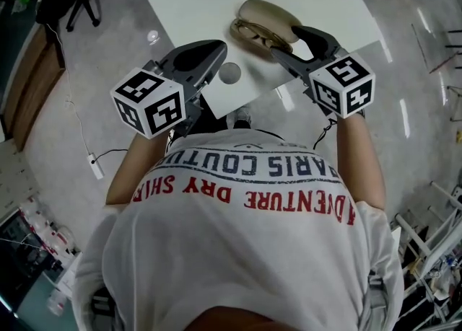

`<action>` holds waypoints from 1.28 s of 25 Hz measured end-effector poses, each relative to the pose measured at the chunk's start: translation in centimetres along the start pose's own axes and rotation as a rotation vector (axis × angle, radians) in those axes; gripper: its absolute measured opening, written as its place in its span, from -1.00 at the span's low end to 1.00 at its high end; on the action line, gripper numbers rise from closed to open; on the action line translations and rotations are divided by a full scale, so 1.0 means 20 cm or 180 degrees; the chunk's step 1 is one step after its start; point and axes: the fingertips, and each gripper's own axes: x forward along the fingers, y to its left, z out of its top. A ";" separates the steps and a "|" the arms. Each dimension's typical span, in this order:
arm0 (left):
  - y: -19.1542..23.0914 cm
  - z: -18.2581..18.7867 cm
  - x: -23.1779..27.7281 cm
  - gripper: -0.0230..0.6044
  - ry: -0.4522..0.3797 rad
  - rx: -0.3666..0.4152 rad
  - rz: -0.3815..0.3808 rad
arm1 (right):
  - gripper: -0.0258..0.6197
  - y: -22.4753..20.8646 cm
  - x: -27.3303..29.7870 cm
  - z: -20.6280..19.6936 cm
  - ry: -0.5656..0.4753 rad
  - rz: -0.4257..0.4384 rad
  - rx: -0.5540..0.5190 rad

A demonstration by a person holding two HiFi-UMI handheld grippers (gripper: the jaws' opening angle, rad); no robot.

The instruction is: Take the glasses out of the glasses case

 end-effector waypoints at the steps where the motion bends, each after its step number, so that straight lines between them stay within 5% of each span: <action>1: 0.01 -0.01 0.00 -0.81 0.0007 -0.0007 0.0000 | -0.07 -0.01 0.02 -0.01 0.0036 -0.0030 -0.0027; 18: 0.28 -0.05 0.12 -0.81 0.0221 -0.0140 -0.0237 | -0.26 -0.15 0.39 -0.25 0.0954 -0.0072 -0.0360; 32: 0.40 -0.06 0.16 -0.81 0.0256 -0.0294 -0.0146 | -0.66 -0.14 0.46 -0.32 0.1459 -0.0008 -0.0963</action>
